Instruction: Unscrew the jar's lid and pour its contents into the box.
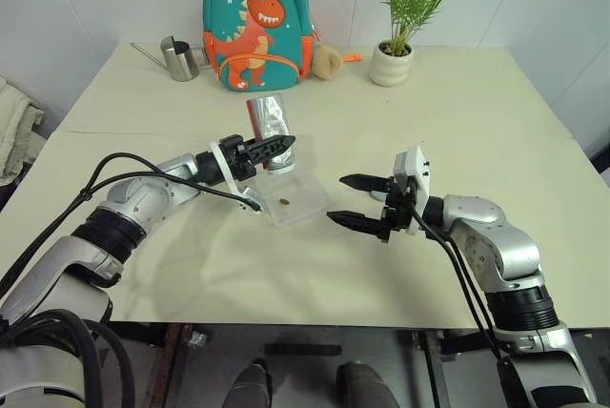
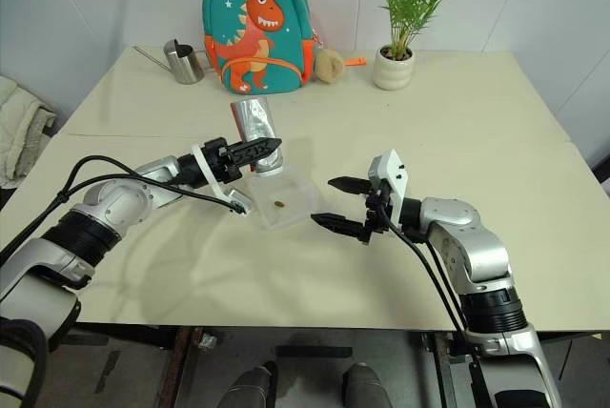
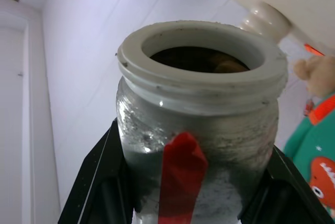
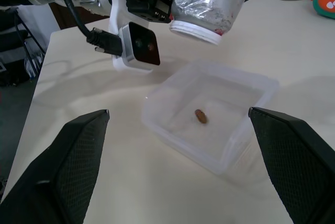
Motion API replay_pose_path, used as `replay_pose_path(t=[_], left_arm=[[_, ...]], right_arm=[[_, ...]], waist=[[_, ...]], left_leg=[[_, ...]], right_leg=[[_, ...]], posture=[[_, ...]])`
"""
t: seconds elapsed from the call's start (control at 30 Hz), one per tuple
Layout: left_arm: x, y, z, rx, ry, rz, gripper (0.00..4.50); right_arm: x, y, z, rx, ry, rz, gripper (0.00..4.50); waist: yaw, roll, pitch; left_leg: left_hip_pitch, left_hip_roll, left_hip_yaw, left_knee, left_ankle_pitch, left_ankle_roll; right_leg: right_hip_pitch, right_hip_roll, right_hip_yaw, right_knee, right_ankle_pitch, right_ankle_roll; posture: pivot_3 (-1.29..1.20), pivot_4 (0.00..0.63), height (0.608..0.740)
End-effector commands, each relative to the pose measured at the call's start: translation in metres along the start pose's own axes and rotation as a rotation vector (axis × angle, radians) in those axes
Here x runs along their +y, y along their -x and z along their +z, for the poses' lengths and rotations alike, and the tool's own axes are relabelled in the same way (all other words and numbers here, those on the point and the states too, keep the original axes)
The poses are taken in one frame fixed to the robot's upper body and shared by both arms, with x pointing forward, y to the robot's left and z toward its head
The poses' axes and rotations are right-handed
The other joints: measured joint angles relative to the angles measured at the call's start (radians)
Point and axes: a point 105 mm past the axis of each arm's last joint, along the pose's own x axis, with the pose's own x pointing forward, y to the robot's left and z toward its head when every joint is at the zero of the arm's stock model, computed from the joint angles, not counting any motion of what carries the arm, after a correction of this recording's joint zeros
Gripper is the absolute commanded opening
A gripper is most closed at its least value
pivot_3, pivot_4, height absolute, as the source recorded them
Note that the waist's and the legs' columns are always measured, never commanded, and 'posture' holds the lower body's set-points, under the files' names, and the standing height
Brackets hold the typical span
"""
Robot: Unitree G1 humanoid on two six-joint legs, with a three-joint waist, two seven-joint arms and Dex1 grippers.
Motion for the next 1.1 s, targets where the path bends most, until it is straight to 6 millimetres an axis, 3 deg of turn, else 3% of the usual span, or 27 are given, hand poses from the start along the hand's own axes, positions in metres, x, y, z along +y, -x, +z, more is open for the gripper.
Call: replay_pose_path(t=[0.03, 0.2, 0.4, 0.47, 0.6, 0.67, 0.77, 0.83, 0.97, 1.1], left_arm=[[0.011, -0.002, -0.011, 0.009, 0.001, 0.034, 1.93], [0.006, 0.005, -0.025, 0.091, 0.291, -0.019, 1.93], [-0.024, 0.044, -0.047, 0.328, 0.879, -0.149, 1.93], [-0.043, 0.068, -0.063, 0.531, 1.161, -0.179, 1.93], [-0.079, 0.118, -0.078, 0.91, 1.751, -0.122, 1.93], [-0.09, 0.135, -0.075, 1.039, 1.991, -0.064, 1.93], [-0.104, 0.167, -0.073, 1.255, 2.161, 0.046, 1.93], [-0.111, 0.188, -0.064, 1.354, 2.384, 0.208, 1.93], [-0.121, 0.232, -0.05, 1.541, 2.214, 0.204, 1.93], [-0.126, 0.252, -0.035, 1.613, 2.141, 0.19, 1.93]], right_arm=[[0.005, -0.002, 0.009, -0.038, 0.02, 0.019, 4.49], [0.006, -0.003, 0.008, -0.032, 0.018, 0.03, 4.49], [0.005, -0.001, 0.005, -0.009, 0.031, 0.037, 4.49], [0.003, 0.001, 0.004, -0.001, 0.034, 0.033, 4.49], [0.0, 0.002, 0.002, 0.007, 0.034, 0.031, 4.49], [-0.001, 0.002, 0.001, 0.008, 0.035, 0.031, 4.49], [-0.002, 0.001, 0.0, 0.012, 0.041, 0.03, 4.49], [-0.004, 0.001, 0.0, 0.021, 0.051, 0.028, 4.49], [-0.009, 0.002, 0.0, 0.025, 0.064, 0.015, 4.49], [-0.011, 0.003, -0.002, 0.032, 0.069, 0.01, 4.49]], waist=[[0.0, 0.0, 0.0], [0.0, 0.0, 0.0], [-0.006, 0.0, 0.0], [-0.005, 0.0, 0.0], [-0.002, 0.0, 0.0], [-0.005, 0.0, 0.0], [-0.01, 0.0, 0.0], [-0.016, 0.0, 0.0], [-0.027, 0.0, 0.0], [-0.024, -0.002, -0.001]], left_leg=[[0.0, 0.0, 0.0, 0.0, 0.0, 0.0], [0.0, 0.0, 0.0, 0.0, 0.0, 0.0], [0.001, 0.0, 0.0, 0.0, 0.0, 0.0], [0.001, 0.0, 0.0, 0.001, 0.001, 0.0], [0.0, 0.0, 0.0, 0.003, 0.001, 0.001], [0.0, 0.0, -0.001, 0.004, 0.002, 0.002], [0.001, 0.0, -0.001, 0.006, 0.002, 0.002], [0.002, 0.0, -0.002, 0.007, 0.002, 0.002], [0.002, 0.0, -0.003, 0.009, 0.002, 0.001], [0.002, 0.0, -0.003, 0.009, 0.003, 0.0]], right_leg=[[0.0, 0.0, 0.0, 0.0, 0.0, 0.0], [0.0, 0.0, 0.0, 0.001, 0.0, 0.0], [0.0, 0.0, 0.0, 0.002, 0.0, 0.0], [0.0, 0.0, 0.0, 0.002, 0.0, 0.0], [0.0, 0.0, 0.0, 0.004, 0.0, 0.0], [0.001, 0.0, -0.001, 0.006, 0.0, 0.0], [0.001, 0.0, -0.001, 0.008, 0.0, 0.0], [0.001, 0.0, -0.001, 0.01, 0.0, 0.0], [0.001, 0.0, -0.001, 0.012, 0.0, -0.001], [0.001, 0.0, -0.001, 0.012, 0.001, -0.001]], posture=[[0.0, 0.15, 0.74], [0.0, 0.15, 0.74], [0.0, 0.15, 0.74], [0.0, 0.15, 0.74], [0.0, 0.15, 0.74], [0.0, 0.15, 0.74], [0.0, 0.15, 0.74], [0.0, 0.15, 0.74], [0.0, 0.15, 0.74], [0.0, 0.15, 0.74]])
